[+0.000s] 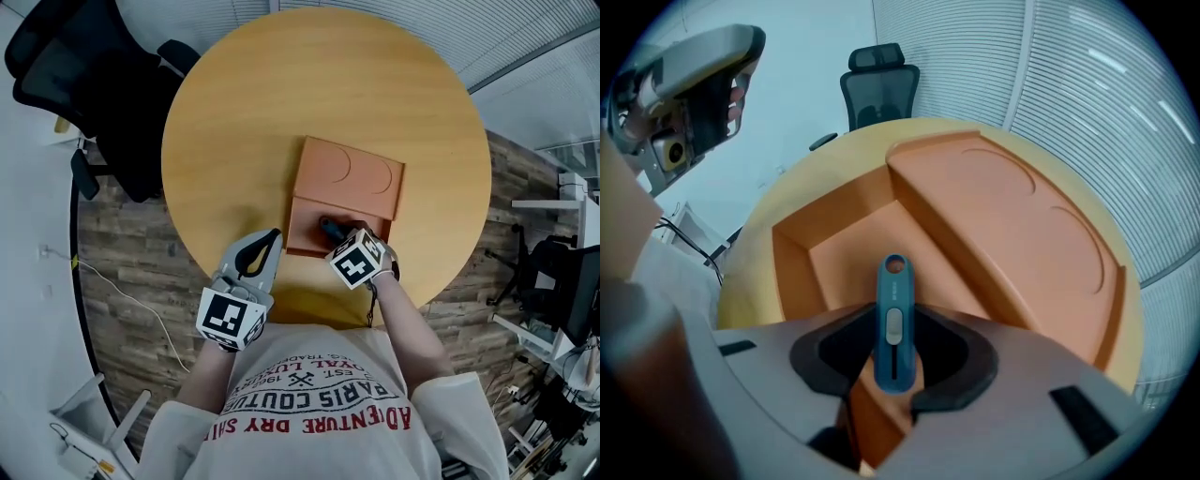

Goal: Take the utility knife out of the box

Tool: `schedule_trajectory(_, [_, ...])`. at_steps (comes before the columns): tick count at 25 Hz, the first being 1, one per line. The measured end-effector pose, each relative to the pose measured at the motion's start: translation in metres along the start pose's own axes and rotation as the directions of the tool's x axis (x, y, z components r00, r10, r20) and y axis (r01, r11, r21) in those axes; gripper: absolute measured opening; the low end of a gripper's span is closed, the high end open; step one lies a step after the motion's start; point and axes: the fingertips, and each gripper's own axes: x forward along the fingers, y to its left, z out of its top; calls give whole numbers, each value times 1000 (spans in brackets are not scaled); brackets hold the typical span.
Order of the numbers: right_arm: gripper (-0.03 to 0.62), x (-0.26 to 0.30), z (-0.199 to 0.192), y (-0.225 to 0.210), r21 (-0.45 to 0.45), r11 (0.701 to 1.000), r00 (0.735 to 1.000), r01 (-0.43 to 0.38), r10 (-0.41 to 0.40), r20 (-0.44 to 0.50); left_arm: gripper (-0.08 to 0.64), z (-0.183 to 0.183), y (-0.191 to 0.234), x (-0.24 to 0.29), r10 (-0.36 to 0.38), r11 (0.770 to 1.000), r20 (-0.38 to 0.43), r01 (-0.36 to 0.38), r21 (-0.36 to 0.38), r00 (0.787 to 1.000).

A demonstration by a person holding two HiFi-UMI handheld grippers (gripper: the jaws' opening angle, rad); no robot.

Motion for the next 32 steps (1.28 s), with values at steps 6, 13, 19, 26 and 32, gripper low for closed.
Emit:
schedule_trajectory(6, [129,-46,16,-3,-80,993,990,88,-78,114,-6,13,-2,-10,28,997,3,-28,72,1000])
schedule_trajectory(13, [130,-108,31,1,-17,992,947,127,-116,300,-6,36,-9,-20,36,995,38,-39,91,999])
schedule_trajectory(19, [130,-172,45,1,60,988,878,140,-152,455,-6,55,-29,-18,-1,992,61,-7,128,998])
schedule_trajectory(26, [130,-262,58,-5,218,972,666,85,-218,713,-6,97,-53,-18,-36,979,118,12,203,992])
schedule_trajectory(32, [130,-323,47,-12,305,951,496,56,-292,818,-6,130,-77,-28,-59,973,186,15,229,981])
